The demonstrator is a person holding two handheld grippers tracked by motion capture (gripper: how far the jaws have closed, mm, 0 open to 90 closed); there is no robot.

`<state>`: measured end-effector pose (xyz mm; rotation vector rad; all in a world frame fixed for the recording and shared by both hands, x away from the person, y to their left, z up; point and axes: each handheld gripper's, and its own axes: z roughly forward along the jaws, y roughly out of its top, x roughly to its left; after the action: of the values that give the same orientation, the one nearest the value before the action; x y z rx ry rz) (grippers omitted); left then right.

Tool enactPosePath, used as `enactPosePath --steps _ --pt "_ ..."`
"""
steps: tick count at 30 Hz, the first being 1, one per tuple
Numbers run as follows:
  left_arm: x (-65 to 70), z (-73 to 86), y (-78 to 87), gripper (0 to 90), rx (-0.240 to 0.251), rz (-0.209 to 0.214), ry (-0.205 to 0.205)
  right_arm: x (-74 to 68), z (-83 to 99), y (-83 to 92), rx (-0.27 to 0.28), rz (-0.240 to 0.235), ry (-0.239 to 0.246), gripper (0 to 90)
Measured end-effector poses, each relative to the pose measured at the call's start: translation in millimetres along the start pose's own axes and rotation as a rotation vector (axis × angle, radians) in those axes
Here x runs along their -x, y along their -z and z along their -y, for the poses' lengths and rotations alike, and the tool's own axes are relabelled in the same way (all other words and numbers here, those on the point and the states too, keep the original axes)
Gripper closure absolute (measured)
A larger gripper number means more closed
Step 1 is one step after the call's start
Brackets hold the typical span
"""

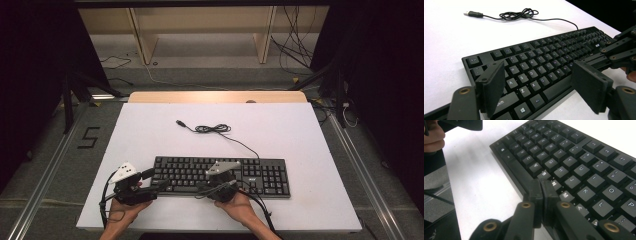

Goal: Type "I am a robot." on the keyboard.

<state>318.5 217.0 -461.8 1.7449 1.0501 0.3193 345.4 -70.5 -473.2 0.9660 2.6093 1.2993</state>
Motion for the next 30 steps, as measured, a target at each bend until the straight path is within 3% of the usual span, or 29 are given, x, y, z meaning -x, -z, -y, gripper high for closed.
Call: enactPosePath --steps 20,30 --pt "-0.2 0.2 -0.4 26.9 -0.008 0.000 -0.006 0.8 3.4 -9.1 -0.047 0.039 0.014 90.0" --pt "-1.5 0.0 -0.4 27.0 -0.006 -0.008 -0.003 1.6 4.3 -9.4 -0.046 0.029 -0.003 90.0"
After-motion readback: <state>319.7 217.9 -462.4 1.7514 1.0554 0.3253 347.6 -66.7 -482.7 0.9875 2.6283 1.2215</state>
